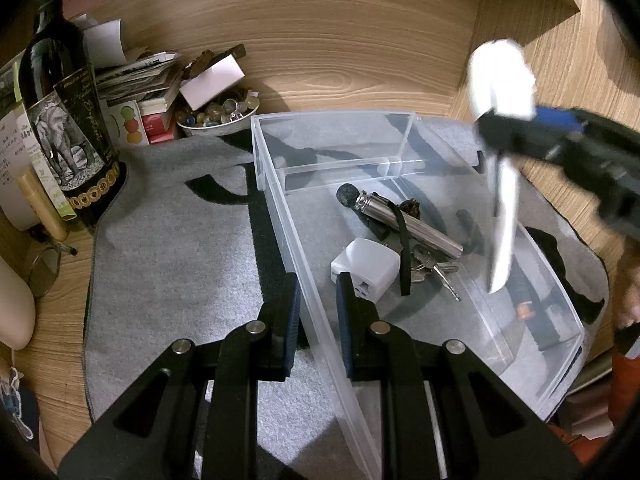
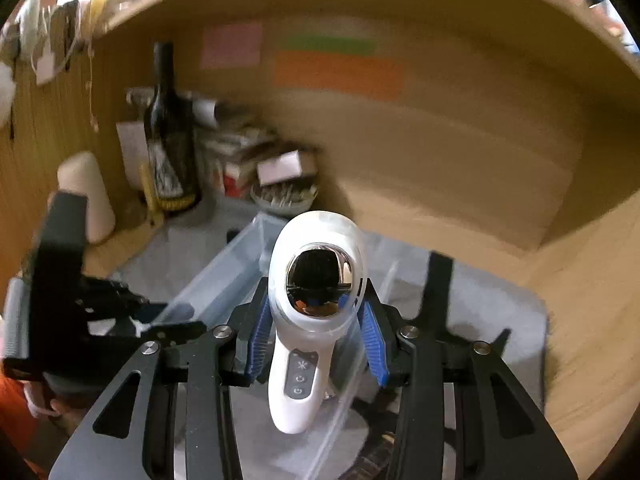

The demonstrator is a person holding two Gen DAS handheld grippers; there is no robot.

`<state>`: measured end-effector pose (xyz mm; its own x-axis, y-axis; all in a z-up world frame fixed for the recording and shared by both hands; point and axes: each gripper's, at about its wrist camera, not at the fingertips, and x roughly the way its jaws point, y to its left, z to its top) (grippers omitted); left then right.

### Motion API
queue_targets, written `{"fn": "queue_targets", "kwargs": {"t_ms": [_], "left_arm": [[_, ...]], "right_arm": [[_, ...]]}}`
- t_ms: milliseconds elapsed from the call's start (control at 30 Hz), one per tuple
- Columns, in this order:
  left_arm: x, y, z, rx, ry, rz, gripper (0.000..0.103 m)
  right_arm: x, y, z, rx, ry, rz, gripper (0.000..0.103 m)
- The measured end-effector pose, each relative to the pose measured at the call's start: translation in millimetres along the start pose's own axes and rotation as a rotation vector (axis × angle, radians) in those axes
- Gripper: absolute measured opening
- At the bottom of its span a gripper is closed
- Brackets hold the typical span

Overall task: Organize rigid objects
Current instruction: 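Carry the white handheld device into the box and release it, then grasp the black-and-gold rectangular case with the right tool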

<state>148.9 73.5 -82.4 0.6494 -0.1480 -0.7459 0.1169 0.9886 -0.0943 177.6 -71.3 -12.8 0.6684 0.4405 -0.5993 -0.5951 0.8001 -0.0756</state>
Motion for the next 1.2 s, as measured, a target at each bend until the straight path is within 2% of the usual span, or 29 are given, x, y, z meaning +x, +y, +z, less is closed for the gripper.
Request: {"fn": "queue_targets", "kwargs": {"t_ms": [300, 433, 667, 800, 833, 967, 1100, 1200], "left_arm": [[-0.1, 0.0, 0.0, 0.001, 0.000, 0.000, 0.017], [0.0, -0.1, 0.0, 0.000, 0.000, -0.001, 0.017], [-0.1, 0.1, -0.1, 0.001, 0.000, -0.001, 0.017], [0.0, 0.0, -0.2, 0.000, 0.000, -0.001, 0.017], [0.1, -0.1, -0.3, 0.000, 0.000, -0.001, 0.017], [0.2, -0.1, -0.3, 0.001, 0.001, 0.000, 0.017], [0.0, 0.2, -0.3, 0.002, 0.001, 0.001, 0.017], [0.1, 0.3, -0.2, 0.001, 0.001, 0.001, 0.017]], "right_arm": [[47.3, -2.4, 2.5, 0.015, 0.150, 0.057, 0.038], [64.8, -4.7, 3.1, 0.012, 0.224, 0.048, 0.038], [88.5, -1.4, -8.2, -0.022, 0.355, 0.086, 0.038], [86.7, -1.8, -9.0, -0.022, 0.355, 0.087, 0.039], [85.6, -2.0, -8.8, -0.023, 0.351, 0.084, 0.042], [75.9, -7.1, -5.5, -0.008, 0.295, 0.063, 0.068], [61.1, -11.4, 1.7, 0.005, 0.235, 0.038, 0.073], [46.1, -15.1, 6.7, 0.017, 0.185, 0.021, 0.080]]}}
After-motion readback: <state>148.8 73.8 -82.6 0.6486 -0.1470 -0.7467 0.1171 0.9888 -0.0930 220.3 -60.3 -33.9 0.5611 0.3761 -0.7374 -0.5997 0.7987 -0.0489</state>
